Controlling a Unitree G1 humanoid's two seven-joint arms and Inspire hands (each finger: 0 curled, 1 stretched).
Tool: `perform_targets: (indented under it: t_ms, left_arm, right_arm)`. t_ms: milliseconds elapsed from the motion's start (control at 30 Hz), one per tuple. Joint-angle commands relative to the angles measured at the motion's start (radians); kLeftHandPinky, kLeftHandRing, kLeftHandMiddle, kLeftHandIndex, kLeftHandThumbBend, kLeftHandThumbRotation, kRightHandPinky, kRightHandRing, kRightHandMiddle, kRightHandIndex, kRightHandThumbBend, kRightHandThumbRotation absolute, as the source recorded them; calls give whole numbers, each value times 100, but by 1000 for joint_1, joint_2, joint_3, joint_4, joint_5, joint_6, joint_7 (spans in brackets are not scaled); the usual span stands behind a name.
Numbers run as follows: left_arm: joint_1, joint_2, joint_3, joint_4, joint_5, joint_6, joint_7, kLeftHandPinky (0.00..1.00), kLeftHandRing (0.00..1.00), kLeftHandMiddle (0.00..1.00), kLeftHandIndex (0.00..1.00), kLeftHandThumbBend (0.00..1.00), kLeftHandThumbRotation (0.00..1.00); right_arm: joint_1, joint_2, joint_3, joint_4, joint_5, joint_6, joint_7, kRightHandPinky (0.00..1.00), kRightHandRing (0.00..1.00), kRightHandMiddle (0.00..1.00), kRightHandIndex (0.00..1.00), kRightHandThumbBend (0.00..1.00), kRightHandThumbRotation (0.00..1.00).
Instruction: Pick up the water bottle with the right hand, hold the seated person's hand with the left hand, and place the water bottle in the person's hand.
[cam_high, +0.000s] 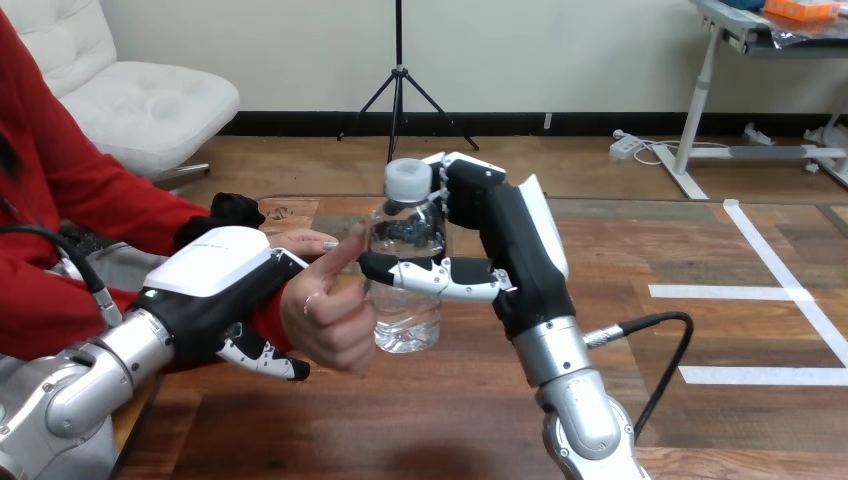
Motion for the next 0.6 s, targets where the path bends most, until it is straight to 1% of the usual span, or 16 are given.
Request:
perform_targets:
  t_ms: [0,100,200,400,567]
  left_arm:
    - [-23,-44,18,-80,-24,-8,-1,26,33,40,42,72,1]
    - [-18,-46,20,-86,-23,-6,-4,25,32,40,42,72,1]
    - [-12,-47,23,-101,-25,9,-16,25,32,40,42,72,1]
    - [-4,-49,29,-109,-32,6,-23,25,32,40,41,72,1]
    - [2,-52,35,-117,-42,14,-40,25,32,39,41,73,1]
  right_arm:
    - [-99,23,-5,-11,14,-41,-7,31,37,52,52,84,0]
    - [-100,24,-5,-9,13,-43,-7,31,37,52,52,84,0]
    - [-99,25,-3,-12,15,-40,-4,31,37,52,52,84,0]
    - [-95,27,-2,-21,12,-29,-5,31,37,52,52,84,0]
    - [-96,26,-1,-17,10,-37,-5,31,37,52,52,84,0]
